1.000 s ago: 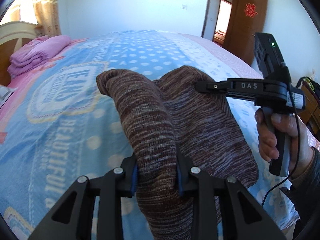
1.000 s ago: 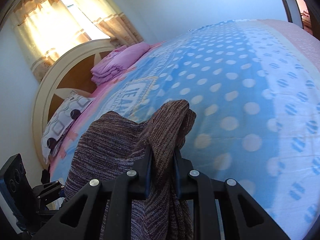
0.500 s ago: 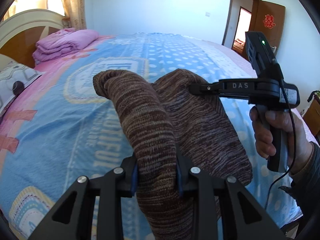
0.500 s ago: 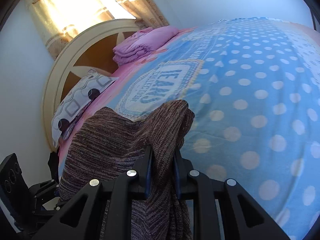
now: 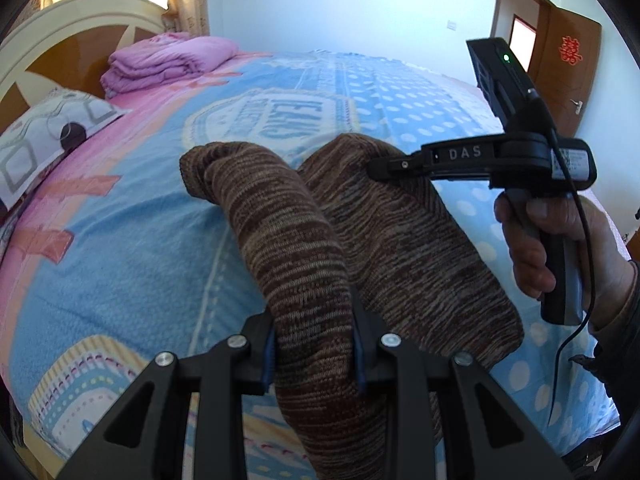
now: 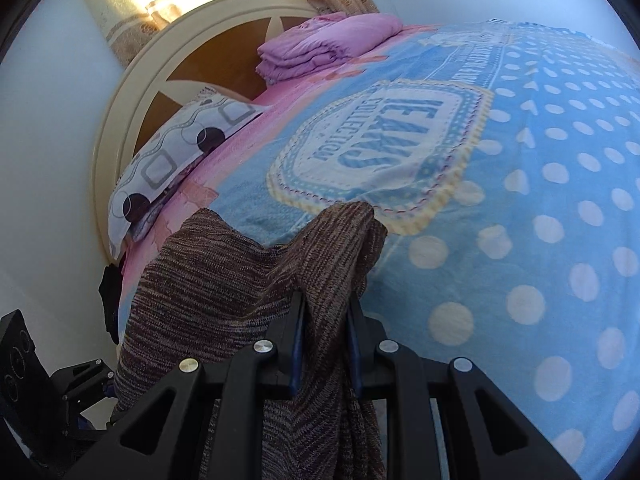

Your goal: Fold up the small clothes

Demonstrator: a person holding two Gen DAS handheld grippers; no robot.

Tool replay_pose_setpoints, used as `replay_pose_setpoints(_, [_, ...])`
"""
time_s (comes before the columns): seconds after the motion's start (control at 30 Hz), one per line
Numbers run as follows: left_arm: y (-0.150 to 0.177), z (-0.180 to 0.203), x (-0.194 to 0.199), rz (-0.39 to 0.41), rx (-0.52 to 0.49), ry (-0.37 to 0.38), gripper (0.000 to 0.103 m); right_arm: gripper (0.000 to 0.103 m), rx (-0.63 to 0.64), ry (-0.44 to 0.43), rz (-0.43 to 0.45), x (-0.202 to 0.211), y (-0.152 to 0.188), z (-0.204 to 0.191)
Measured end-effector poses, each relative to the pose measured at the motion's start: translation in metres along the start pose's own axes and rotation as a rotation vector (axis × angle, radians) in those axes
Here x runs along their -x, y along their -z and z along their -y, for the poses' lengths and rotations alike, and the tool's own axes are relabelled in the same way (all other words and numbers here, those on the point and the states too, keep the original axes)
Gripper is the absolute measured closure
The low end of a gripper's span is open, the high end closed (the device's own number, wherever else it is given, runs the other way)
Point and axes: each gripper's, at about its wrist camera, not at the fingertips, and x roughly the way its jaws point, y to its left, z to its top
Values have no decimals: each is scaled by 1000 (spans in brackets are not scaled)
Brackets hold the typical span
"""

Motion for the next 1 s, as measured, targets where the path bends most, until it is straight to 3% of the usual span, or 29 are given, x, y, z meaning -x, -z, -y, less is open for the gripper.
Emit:
replay_pose_setpoints(0.33, [17,-14,-19,-29,24,-10,70,84,-7,38,-52,-30,3,5])
replay_pose_setpoints(0.57, [21,-15,-21,-22,33,-23,62,84,-26,37,-56,-35,7,11])
replay_pose_setpoints(0.73, [23,-10,-20,-5,3,-81,53,83,-28,46,-48,-34,12,14])
replay_pose_setpoints(1.0, [18,-14,-8,30,10,-117,43,80,60,124,-34,-24,19,-5])
